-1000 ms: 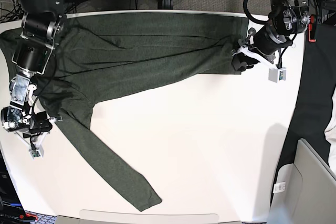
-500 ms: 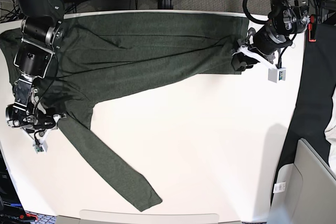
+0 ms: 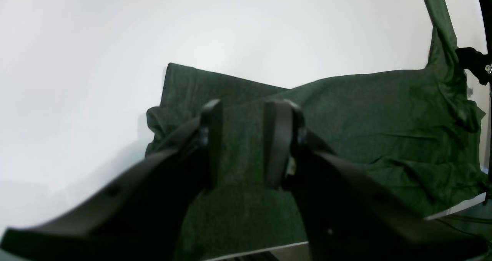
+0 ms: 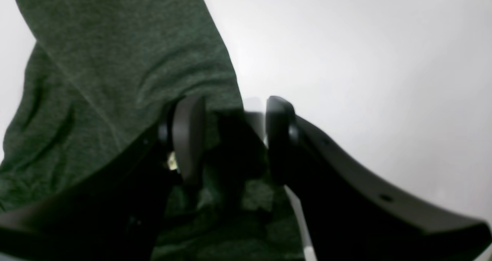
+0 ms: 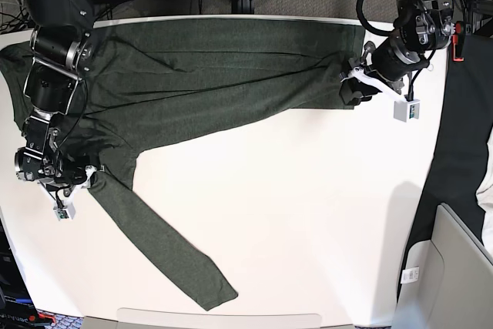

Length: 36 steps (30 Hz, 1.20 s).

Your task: Fold the T-shirt properly

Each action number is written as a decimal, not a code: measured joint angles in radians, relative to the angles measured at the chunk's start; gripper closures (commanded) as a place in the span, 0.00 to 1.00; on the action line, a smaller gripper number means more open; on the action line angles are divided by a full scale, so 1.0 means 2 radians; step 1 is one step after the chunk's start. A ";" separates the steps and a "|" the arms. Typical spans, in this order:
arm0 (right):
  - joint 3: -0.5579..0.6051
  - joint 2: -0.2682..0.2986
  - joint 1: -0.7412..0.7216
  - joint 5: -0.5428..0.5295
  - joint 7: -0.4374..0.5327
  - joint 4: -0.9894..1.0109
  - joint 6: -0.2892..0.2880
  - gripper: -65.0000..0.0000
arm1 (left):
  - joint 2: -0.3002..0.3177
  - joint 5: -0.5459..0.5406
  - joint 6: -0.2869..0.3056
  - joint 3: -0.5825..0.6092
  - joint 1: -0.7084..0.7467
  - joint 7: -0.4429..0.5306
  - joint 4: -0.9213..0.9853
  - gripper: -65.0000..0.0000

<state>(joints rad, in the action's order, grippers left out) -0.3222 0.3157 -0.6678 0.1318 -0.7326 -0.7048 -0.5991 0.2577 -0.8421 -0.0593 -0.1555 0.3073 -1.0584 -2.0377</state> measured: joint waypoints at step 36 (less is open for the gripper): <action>0.000 0.017 0.149 -0.253 -0.291 -0.321 -0.043 0.99 | 0.000 0.000 0.000 0.000 0.001 0.004 0.000 0.72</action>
<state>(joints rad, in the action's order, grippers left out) -0.3229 0.3489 -0.3695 -0.3740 -1.3140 -1.3476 -0.6853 0.2577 -0.8425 -0.0589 -0.1558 0.3088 -1.0512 -2.0380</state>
